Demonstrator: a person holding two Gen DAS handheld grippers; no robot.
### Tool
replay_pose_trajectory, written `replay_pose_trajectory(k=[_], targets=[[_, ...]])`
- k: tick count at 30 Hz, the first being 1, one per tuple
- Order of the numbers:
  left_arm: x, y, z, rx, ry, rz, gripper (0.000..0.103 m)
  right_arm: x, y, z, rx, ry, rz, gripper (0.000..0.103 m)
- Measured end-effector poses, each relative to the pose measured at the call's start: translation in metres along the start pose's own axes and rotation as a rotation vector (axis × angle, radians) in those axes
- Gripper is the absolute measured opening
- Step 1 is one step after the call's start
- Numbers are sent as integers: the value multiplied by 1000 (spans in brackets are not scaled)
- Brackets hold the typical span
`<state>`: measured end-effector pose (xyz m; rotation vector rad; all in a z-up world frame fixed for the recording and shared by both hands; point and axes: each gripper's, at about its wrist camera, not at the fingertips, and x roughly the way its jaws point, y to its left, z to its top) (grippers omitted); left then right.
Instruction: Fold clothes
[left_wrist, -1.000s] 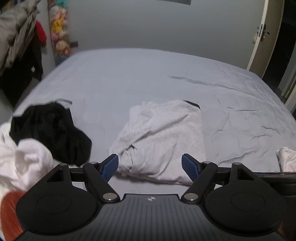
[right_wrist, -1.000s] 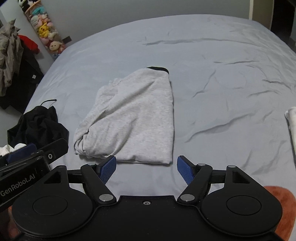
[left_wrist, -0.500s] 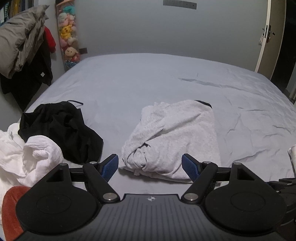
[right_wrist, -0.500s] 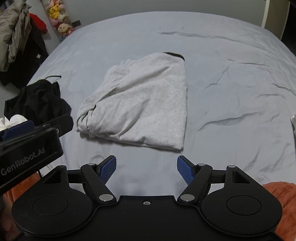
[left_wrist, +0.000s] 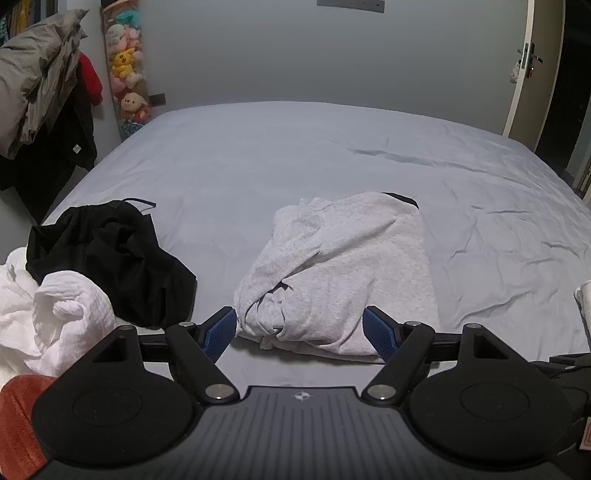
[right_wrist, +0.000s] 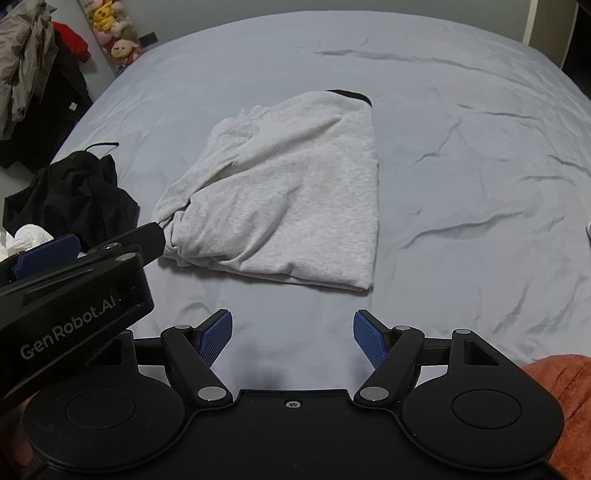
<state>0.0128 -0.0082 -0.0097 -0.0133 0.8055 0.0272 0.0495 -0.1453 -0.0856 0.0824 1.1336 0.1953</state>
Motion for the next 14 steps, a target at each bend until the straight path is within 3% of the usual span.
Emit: replay_pose_trajectory(k=[14], targets=[[-2,0,-1,0,-20,-3,74,-1,2,0,2,-3,-7,71]])
